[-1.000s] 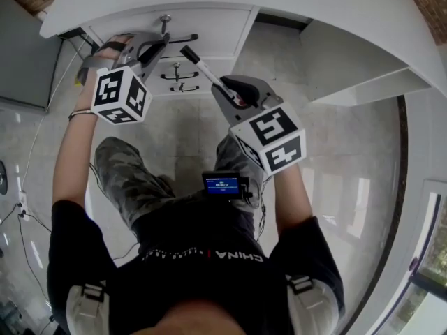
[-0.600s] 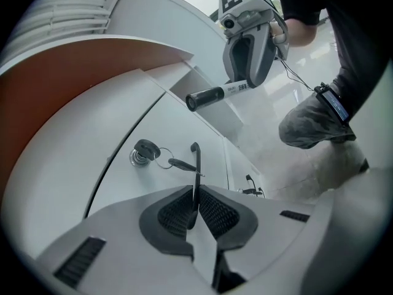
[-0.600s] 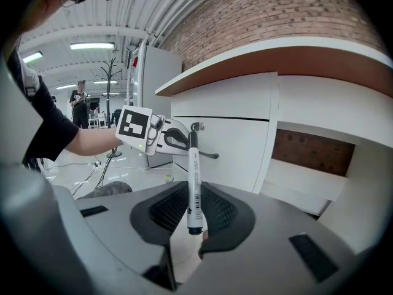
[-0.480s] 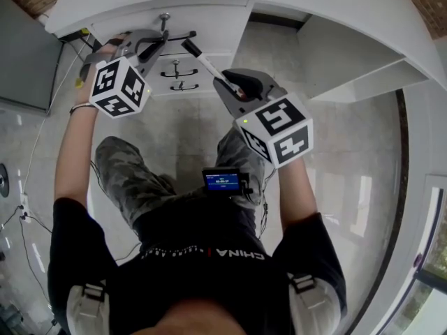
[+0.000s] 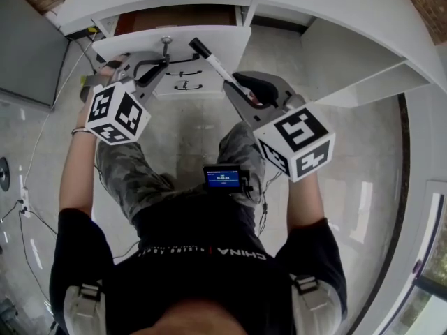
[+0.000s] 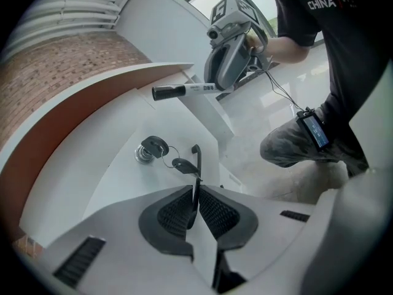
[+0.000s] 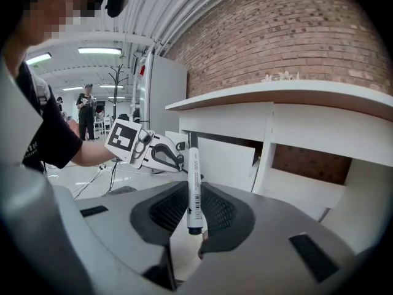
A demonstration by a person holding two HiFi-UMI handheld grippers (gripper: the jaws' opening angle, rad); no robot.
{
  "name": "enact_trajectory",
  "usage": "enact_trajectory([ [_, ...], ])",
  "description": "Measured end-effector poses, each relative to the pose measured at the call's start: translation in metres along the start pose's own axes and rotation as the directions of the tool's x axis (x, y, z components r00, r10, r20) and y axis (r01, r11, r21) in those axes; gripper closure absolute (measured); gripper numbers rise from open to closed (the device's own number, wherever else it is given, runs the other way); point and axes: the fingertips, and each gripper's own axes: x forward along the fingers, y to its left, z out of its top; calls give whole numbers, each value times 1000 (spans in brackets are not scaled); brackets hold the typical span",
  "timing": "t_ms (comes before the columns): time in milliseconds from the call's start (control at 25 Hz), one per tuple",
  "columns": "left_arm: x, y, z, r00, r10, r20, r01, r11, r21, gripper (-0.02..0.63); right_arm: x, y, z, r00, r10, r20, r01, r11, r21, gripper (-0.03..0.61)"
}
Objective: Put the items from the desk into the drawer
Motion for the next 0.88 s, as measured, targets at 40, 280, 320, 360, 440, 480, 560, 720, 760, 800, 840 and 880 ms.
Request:
enact_trajectory([
  [40, -4, -4, 2, 1000, -3, 3, 3, 1000, -7, 577, -5, 1, 4, 1000, 5, 12, -5, 1000, 0, 505],
  [280, -31, -28, 13, 1000, -5, 27, 6, 999, -47, 577, -33, 7, 26, 997, 54, 57, -53, 999, -10, 505],
  [320, -35, -32, 14, 1000, -6, 31, 7, 998, -58, 575, -36, 8, 28, 997, 57, 53, -56, 998, -19, 505],
  [360, -39, -37, 14, 999, -8, 33, 10, 998, -67, 575, -39, 8, 29, 997, 56, 47, -54, 998, -30, 505],
  [440, -44, -47, 14, 999, -18, 32, 20, 997, -81, 574, -44, 6, 33, 998, 50, 45, -48, 998, -48, 505],
  [480, -45, -53, 13, 999, -22, 30, 24, 996, -87, 574, -46, 6, 35, 998, 49, 48, -47, 998, -52, 505],
  [560, -46, -65, 10, 999, -22, 29, 25, 994, -107, 574, -50, 6, 37, 997, 53, 54, -50, 997, -53, 505],
  [720, -43, -86, 5, 999, -16, 40, 22, 985, -169, 575, -50, 5, 39, 996, 62, 61, -58, 997, -53, 505],
  [760, -42, -89, 4, 999, -9, 43, 17, 983, -181, 575, -49, 5, 40, 996, 62, 63, -59, 997, -53, 505],
  [800, -41, -92, 2, 999, 1, 44, 7, 982, -186, 575, -48, 5, 40, 996, 63, 63, -60, 997, -52, 505],
  [840, -40, -94, 1, 999, 13, 43, -5, 983, -184, 575, -46, 5, 40, 996, 64, 63, -61, 997, -50, 505],
  [880, -38, -97, -1, 999, 25, 40, -17, 984, -178, 575, -43, 5, 39, 996, 66, 63, -63, 997, -46, 505],
])
